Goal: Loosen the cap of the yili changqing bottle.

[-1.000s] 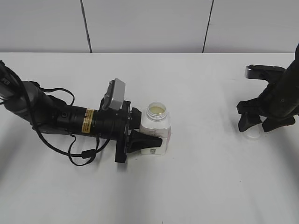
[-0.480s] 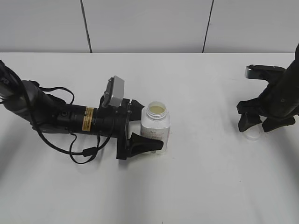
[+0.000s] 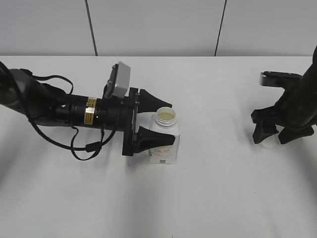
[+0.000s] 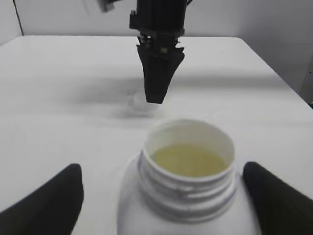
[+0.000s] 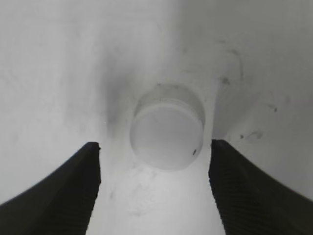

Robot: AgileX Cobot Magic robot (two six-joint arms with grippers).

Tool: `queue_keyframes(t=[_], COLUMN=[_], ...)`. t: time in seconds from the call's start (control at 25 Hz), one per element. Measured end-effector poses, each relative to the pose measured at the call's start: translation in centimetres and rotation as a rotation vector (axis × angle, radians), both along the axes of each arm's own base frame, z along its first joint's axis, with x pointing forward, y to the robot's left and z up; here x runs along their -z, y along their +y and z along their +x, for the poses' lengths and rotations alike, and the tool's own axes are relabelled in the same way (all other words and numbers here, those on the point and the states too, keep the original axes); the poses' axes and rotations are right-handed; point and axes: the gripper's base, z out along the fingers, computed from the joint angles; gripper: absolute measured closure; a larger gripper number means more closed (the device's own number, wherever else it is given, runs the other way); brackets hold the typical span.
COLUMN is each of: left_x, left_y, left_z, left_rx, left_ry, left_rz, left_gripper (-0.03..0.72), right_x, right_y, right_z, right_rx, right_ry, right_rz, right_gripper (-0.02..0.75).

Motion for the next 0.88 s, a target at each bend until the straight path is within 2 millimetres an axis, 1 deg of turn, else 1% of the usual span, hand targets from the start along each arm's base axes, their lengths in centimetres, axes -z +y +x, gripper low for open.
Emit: queue_keyframes(t=[0.28, 0.52, 0.68, 0.76, 0.88], left_x=[-3.8, -6.5, -8.4, -9.6, -11.7], left_y=[0.0, 0.1, 0.2, 0.5, 1.4], left_z=[0.0, -0.4, -0.8, -0.8, -0.5], left_rx=[0.006, 0.024, 0.018, -0.013, -0.128], left_ry=[-0.051, -0.048, -0.016, 0.031, 0.059], left_rz=[-0.018, -0.013, -0.009, 0.008, 0.074], left_gripper=[0.094, 0.095, 0.095, 0.095, 0.095], right_x=[-0.7, -1.6, -2.7, -3.5, -4.9], right_y=[0.1, 0.3, 0.5, 0.6, 0.6], right_z=[0.4, 1.0, 1.2, 1.2, 1.0], right_rx=[-0.009, -0.013, -0.009, -0.004, -0.004], right_ry=[0.019, 0.023, 0.003, -0.015, -0.051], right_rz=[0.01, 0.025, 0.041, 0.051, 0.057], right_gripper=[0.191, 0.191, 0.191, 0.191, 0.191])
